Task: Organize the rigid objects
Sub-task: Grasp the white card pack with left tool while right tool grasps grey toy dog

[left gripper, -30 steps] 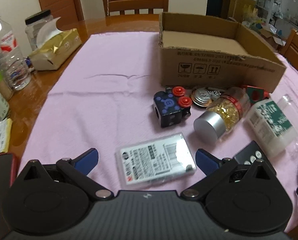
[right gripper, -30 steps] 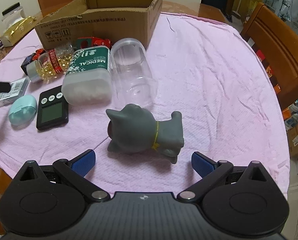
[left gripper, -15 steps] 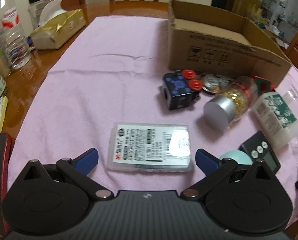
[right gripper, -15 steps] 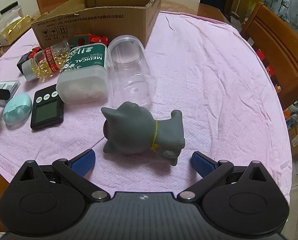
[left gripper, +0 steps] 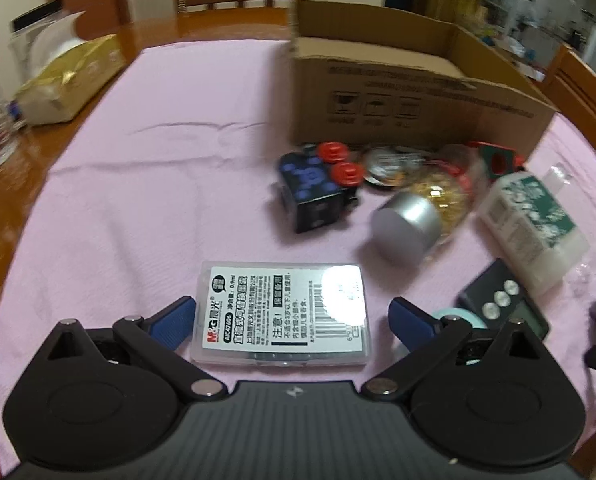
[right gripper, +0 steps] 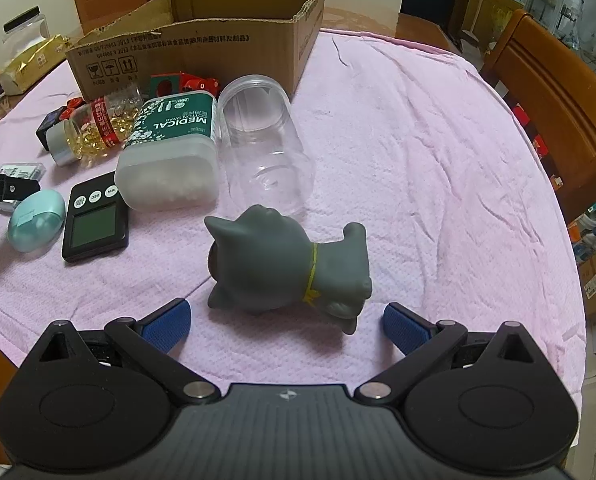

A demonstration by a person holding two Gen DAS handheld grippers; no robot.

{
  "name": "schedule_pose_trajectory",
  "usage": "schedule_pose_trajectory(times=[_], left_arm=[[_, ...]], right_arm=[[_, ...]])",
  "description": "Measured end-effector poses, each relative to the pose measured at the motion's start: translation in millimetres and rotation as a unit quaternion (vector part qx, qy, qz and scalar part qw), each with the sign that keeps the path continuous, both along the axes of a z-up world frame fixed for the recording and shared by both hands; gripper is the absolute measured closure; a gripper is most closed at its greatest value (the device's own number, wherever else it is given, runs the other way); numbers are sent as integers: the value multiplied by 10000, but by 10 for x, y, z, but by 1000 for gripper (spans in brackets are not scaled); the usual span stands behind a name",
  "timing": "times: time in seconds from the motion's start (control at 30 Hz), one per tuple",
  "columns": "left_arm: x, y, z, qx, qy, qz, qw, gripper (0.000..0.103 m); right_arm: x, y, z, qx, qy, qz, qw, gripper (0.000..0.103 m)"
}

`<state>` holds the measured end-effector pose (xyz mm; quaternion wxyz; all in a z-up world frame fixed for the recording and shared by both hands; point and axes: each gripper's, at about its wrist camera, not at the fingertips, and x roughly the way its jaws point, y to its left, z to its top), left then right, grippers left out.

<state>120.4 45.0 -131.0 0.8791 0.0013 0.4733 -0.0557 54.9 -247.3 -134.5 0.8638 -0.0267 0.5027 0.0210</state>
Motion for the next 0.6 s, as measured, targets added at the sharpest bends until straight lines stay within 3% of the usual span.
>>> schedule_pose_trajectory(times=[0.2, 0.47, 0.6], left_arm=[[9, -59, -14, 246, -38, -202, 9995, 5], [-7, -25, -11, 250, -6, -209, 9995, 5], [17, -38, -9, 256, 24, -246, 9994, 6]], right_arm=[[71, 11, 12, -1, 153, -28, 9999, 0], [180, 9, 42, 203, 156, -224, 9994, 0], [228, 49, 56, 19, 111, -163, 9998, 0]])
